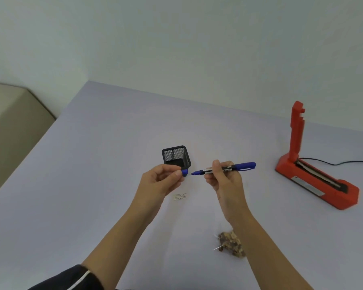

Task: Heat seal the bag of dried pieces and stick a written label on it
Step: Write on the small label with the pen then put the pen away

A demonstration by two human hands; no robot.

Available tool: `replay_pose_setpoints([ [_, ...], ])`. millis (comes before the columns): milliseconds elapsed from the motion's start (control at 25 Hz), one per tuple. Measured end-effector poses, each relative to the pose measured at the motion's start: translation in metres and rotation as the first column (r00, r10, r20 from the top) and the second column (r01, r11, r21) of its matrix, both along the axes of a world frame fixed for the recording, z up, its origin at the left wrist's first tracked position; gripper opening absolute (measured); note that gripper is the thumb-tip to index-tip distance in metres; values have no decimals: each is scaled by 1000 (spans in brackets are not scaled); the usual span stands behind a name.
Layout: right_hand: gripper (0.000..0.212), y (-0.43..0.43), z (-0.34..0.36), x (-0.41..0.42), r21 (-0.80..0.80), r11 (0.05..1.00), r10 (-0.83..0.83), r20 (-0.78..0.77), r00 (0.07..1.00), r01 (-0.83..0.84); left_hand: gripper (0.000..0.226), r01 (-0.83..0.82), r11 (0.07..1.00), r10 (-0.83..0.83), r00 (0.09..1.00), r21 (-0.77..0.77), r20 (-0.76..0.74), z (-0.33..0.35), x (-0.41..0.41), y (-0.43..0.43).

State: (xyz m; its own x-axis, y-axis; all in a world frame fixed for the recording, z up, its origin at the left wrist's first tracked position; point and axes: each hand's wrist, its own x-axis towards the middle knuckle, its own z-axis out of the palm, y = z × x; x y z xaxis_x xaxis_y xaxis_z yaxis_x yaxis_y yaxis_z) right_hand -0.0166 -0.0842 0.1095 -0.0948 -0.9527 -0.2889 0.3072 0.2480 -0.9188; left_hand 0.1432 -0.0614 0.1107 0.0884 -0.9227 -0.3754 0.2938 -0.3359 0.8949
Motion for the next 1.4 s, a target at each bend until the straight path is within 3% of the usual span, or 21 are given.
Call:
replay_pose_setpoints([
  [720, 18, 7, 7, 18, -30, 993, 111, 2, 994, -110, 11, -19, 1000, 21, 992, -16, 128, 9, -4, 9],
  [920, 17, 5, 3, 22, -44, 985, 164, -81, 983, -168, 14, -66, 997, 64, 997, 35, 38, 6, -5, 10],
  [1080, 9, -9, 13, 15, -77, 943, 305, -180, 935, -323, 11, -108, 994, 107, 994, 16, 28, 3, -4, 4],
  [1240, 8, -39, 10, 4, -53, 995, 90, 9, 996, -90, 12, -145, 989, 145, 989, 33, 5, -12, 5, -20],
  [1320, 13, -57, 1, 3, -107, 992, 44, -158, 987, -61, 15, -113, 993, 106, 982, 31, 159, -25, 11, -32],
  [1400, 12, -75, -14, 10, -157, 980, 49, -396, 917, -121, 20, -113, 993, 90, 872, 18, 481, -42, 18, -48],
])
